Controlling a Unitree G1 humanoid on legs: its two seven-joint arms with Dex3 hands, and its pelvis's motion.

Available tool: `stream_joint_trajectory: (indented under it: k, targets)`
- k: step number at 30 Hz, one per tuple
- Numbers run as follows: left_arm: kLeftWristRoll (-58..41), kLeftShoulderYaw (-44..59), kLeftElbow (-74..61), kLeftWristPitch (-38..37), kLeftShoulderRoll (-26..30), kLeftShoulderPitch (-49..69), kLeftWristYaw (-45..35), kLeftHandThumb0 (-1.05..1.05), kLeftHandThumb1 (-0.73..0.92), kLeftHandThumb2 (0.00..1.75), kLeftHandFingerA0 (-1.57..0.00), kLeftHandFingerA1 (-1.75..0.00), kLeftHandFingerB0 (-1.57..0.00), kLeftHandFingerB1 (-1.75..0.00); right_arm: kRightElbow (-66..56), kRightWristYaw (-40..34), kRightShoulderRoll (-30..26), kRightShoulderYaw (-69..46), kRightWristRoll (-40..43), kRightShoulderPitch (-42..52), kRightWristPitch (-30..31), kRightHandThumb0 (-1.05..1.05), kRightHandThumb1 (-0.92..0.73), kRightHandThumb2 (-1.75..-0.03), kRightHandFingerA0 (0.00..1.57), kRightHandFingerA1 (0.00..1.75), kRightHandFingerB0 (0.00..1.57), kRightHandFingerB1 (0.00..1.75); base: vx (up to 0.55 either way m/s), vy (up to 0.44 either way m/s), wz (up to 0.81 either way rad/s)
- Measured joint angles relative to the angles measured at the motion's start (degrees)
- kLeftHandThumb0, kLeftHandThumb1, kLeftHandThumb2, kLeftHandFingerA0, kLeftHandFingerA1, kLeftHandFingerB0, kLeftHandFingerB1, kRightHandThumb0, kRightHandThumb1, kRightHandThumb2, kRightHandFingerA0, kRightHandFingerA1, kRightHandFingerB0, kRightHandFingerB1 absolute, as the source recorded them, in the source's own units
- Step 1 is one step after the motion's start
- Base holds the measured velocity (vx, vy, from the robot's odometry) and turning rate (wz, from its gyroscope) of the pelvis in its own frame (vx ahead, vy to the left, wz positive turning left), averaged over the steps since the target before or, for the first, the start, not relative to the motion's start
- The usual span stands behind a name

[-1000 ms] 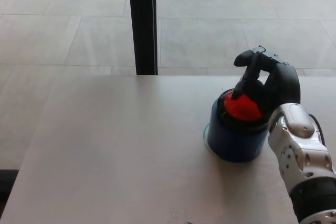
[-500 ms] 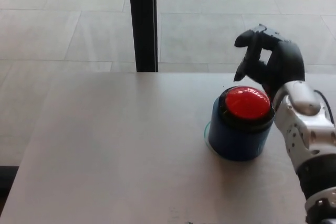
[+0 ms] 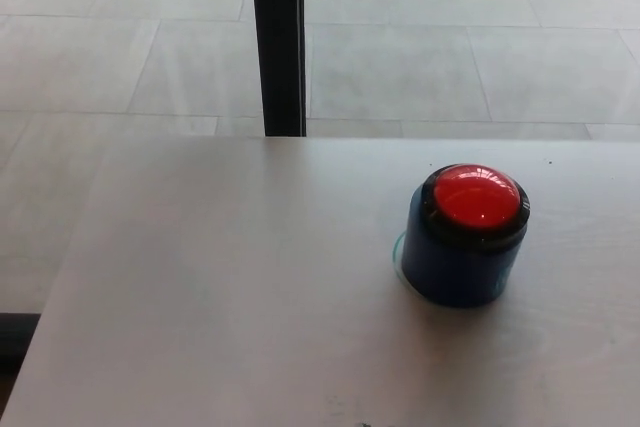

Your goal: The robot uses its right hand to press the red button kept in the middle of the desk

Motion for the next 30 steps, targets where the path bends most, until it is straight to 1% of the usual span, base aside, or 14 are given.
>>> stream_joint_trajectory:
  k: [4, 11, 12, 13, 14, 15, 18, 19, 20, 22, 23, 28, 29, 30]
  targets:
    - [0.0, -0.3, 0.3, 0.0, 0.0, 0.0, 0.0, -0.36, 0.49, 1.15, -1.08, -1.72, -0.33, -1.0, -2.3, 1.5, -6.2, -3.0, 0.9, 0.4, 1.7, -0.17, -0.5, -1.31, 0.9, 1.75, 0.74, 1.49, 0.0, 0.0, 0.0]
    - [0.0, -0.3, 0.3, 0.0, 0.3, -0.2, 0.0, -0.37, 0.53, 1.14, -1.13, -1.75, -0.53, -1.16, -4.0, 3.2, -18.4, -12.3, 2.8, 7.5, 3.4, -0.22, -0.45, -1.27, 0.97, 1.75, 0.79, 1.45, 0.0, 0.0, 0.0]
    - [0.0, -0.4, 0.3, 0.0, 0.4, -0.3, 0.0, -0.36, 0.49, 1.13, -1.26, -1.63, -0.39, -0.94, -4.1, 3.2, -20.0, -14.0, 3.0, 9.1, 3.4, -0.3, -0.49, -1.19, 1.24, 1.39, 0.94, 1.19, 0.0, 0.0, 0.0]
    - [0.0, -0.4, 0.4, 0.0, 0.4, -0.4, 0.0, -0.35, 0.47, 1.12, -1.22, -1.62, -0.33, -0.92, -4.1, 3.2, -22.3, -16.6, 3.3, 11.6, 3.5, -0.31, -0.48, -1.19, 1.27, 1.4, 0.97, 1.18, 0.0, 0.0, 0.0]
    - [0.0, -0.5, 0.4, 0.0, 0.5, -0.5, 0.0, -0.41, 0.51, 1.16, -1.21, -1.33, -0.48, -0.86, -4.1, 3.1, -24.0, -18.5, 3.4, 13.6, 3.7, -0.33, -0.48, -1.2, 1.29, 1.41, 0.96, 1.19, 0.0, 0.0, 0.0]
    - [0.0, -0.8, 0.4, 0.0, 0.5, -0.6, 0.0, -0.33, 0.5, 1.12, -1.14, -1.6, -0.29, -0.89, -4.1, 3.0, -25.4, -20.4, 3.5, 15.6, 3.8, -0.35, -0.45, -1.19, 1.29, 1.4, 0.97, 1.17, 0.0, 0.0, 0.0]
    - [0.2, -1.3, 0.5, 0.0, 0.6, -0.8, 0.0, -0.34, 0.5, 1.15, -1.22, -1.63, -0.39, -0.94, -4.1, 2.7, -29.0, -25.2, 3.9, 21.4, 4.1, -0.44, -0.47, -1.2, 1.33, 1.41, 0.98, 1.18, 0.0, 0.0, 0.0]
    - [0.2, -1.4, 0.5, 0.0, 0.6, -0.8, 0.0, -0.37, 0.53, 1.12, -0.99, -1.74, -0.54, -1.18, -4.0, 2.6, -29.8, -26.6, 3.9, 23.4, 4.0, -0.44, -0.48, -1.2, 1.31, 1.41, 0.99, 1.19, 0.0, 0.0, 0.0]
    - [0.2, -1.5, 0.5, 0.0, 0.6, -0.9, 0.0, -0.36, 0.54, 1.13, -0.95, -1.75, -0.45, -1.13, -3.8, 2.6, -30.4, -28.0, 4.0, 25.6, 3.8, -0.4, -0.49, -1.17, 1.09, 1.75, 0.87, 1.43, 0.0, 0.0, 0.0]
    - [0.2, -1.5, 0.5, 0.0, 0.6, -1.0, 0.0, -0.37, 0.55, 1.13, -1.04, -1.75, -0.46, -1.11, -3.2, 2.5, -31.0, -30.7, 4.1, 29.9, 3.4, -0.44, -0.45, -1.18, 1.08, 1.75, 0.88, 1.48, 0.0, 0.0, 0.0]
    - [0.2, -1.5, 0.5, 0.0, 0.6, -1.0, 0.0, -0.35, 0.52, 1.13, -1.08, -1.63, -0.28, -0.92, -3.0, 2.5, -31.0, -31.7, 4.2, 31.7, 3.2, -0.47, -0.44, -1.2, 1.35, 1.45, 1.04, 1.22, 0.0, 0.0, 0.0]
    - [0.3, -1.6, 0.5, 0.0, 0.6, -0.9, 0.0, -0.35, 0.49, 1.15, -1.06, -1.66, -0.31, -0.96, 0.8, 1.4, -30.6, -38.1, 4.7, 42.7, 1.1, -0.44, -0.48, -1.21, 1.4, 1.47, 1.01, 1.22, 0.0, 0.0, 0.0]
    - [0.2, -1.6, 0.5, 0.0, 0.6, -0.9, 0.0, -0.35, 0.49, 1.15, -1.06, -1.66, -0.31, -0.96, 1.1, 1.0, -30.0, -39.2, 4.9, 44.5, 0.7, -0.44, -0.48, -1.21, 1.4, 1.47, 1.01, 1.22, 0.0, 0.0, 0.0]
    - [0.2, -1.6, 0.5, 0.0, 0.6, -0.9, 0.0, -0.34, 0.49, 1.14, -1.17, -1.64, -0.34, -0.94, 1.4, 0.5, -29.2, -40.4, 5.1, 46.4, 0.2, -0.37, -0.46, -1.22, 1.14, 1.75, 0.89, 1.47, 0.0, 0.0, 0.0]
